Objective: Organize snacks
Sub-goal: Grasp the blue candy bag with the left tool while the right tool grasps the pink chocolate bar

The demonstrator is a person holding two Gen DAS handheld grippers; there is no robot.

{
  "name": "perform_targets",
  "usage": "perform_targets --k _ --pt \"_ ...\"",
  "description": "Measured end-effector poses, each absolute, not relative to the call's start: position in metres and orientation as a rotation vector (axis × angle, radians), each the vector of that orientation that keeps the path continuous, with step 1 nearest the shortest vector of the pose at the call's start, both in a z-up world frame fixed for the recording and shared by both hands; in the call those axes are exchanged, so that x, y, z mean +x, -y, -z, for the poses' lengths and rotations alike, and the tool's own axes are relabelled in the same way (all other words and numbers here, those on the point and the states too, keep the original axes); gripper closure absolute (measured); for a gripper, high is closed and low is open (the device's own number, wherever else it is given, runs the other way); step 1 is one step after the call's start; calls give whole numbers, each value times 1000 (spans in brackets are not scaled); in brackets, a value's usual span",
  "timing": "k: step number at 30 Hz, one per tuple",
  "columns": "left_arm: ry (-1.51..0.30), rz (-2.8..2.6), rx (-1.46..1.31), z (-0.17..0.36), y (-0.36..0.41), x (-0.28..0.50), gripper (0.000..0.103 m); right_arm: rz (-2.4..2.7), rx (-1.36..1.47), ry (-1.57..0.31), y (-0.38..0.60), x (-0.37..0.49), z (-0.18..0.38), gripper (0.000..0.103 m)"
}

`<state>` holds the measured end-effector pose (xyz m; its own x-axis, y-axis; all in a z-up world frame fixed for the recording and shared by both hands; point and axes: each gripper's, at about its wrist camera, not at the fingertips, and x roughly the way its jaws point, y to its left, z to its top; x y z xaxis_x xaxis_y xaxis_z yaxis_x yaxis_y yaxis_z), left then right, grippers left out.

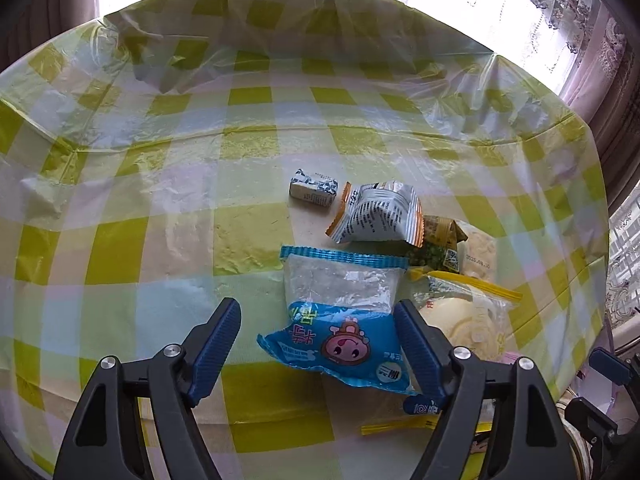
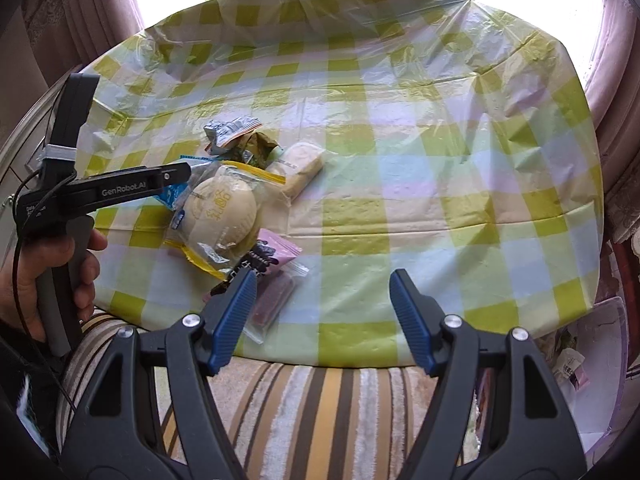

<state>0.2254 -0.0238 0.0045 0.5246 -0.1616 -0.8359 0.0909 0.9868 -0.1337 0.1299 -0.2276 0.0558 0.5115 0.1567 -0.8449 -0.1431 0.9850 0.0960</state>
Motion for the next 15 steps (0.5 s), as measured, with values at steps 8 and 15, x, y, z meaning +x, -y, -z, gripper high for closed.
perform_targets --k 8,15 --pt "-1002 150 -74 5 18 222 39 -244 -69 -1064 191 140 -40 41" --pt "-976 94 -137 5 -6 218 40 -257 -93 -1112 178 149 -27 53"
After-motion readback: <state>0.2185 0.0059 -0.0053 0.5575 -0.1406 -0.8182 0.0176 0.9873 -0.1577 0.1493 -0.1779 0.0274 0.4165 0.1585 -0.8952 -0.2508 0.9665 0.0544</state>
